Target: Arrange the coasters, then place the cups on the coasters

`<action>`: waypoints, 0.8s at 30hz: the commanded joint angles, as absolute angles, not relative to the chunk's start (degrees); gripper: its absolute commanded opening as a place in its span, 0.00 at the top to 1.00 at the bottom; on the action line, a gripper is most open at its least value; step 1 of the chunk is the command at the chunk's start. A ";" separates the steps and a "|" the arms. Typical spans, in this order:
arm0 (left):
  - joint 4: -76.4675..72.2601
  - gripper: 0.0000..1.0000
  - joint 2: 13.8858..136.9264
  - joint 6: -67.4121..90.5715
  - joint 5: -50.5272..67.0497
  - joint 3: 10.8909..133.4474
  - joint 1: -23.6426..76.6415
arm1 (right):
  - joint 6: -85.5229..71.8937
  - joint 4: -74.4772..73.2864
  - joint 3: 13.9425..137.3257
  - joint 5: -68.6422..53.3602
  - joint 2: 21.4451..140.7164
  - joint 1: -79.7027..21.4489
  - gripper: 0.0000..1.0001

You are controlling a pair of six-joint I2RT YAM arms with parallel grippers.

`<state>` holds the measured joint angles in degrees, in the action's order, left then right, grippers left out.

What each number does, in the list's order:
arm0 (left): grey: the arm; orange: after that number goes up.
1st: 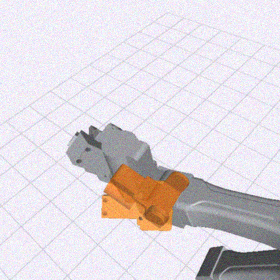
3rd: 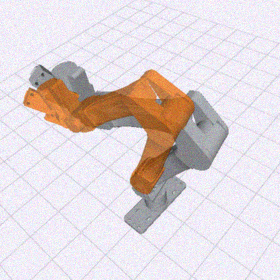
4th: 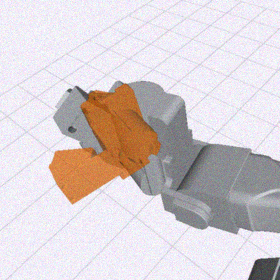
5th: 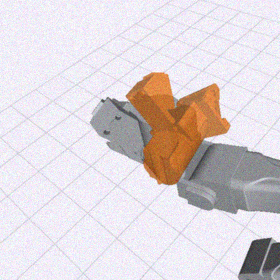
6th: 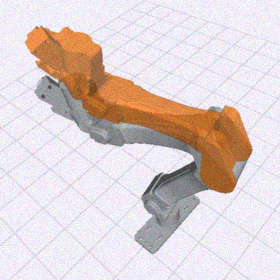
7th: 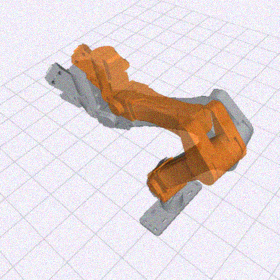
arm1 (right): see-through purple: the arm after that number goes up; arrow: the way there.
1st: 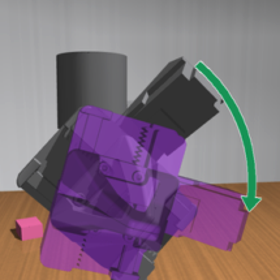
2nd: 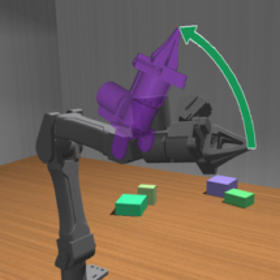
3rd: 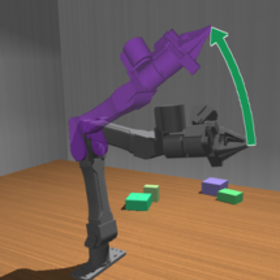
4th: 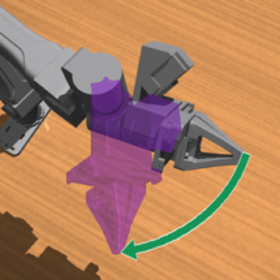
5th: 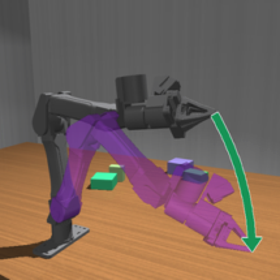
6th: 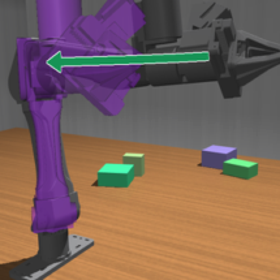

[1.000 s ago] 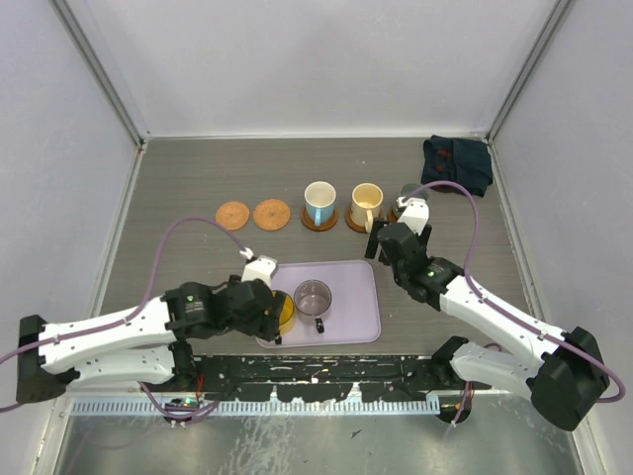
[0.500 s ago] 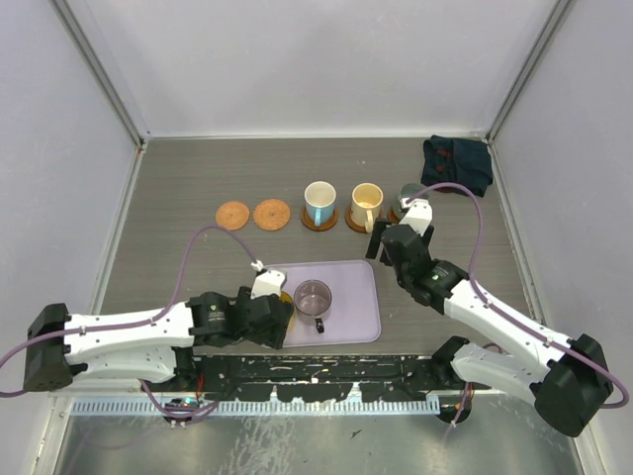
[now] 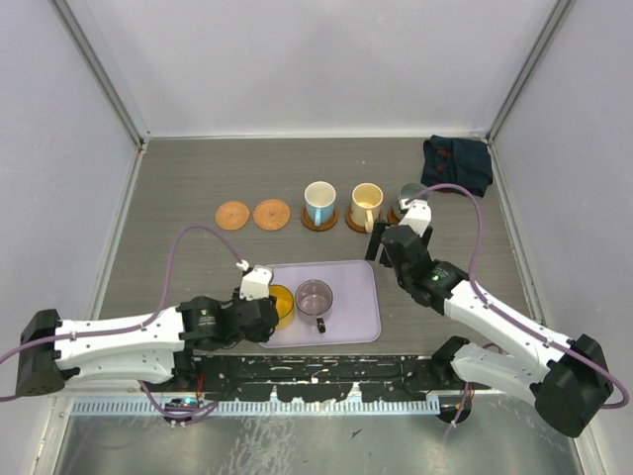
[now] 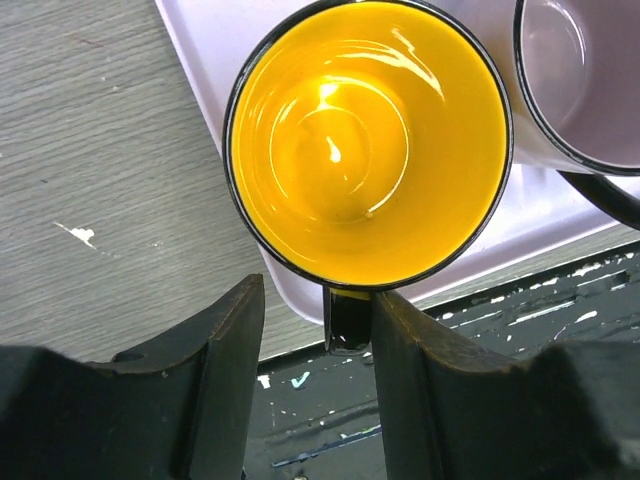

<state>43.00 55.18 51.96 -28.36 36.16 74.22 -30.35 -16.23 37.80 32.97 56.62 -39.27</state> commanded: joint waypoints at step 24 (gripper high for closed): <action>40.68 1.00 59.01 49.94 -32.22 39.32 74.44 | -31.65 -12.84 37.80 30.62 57.68 -39.36 0.18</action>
<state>40.95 60.42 51.27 -28.80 36.27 74.26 -30.59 -15.25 37.71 31.14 57.78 -39.27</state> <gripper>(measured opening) 0.133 0.824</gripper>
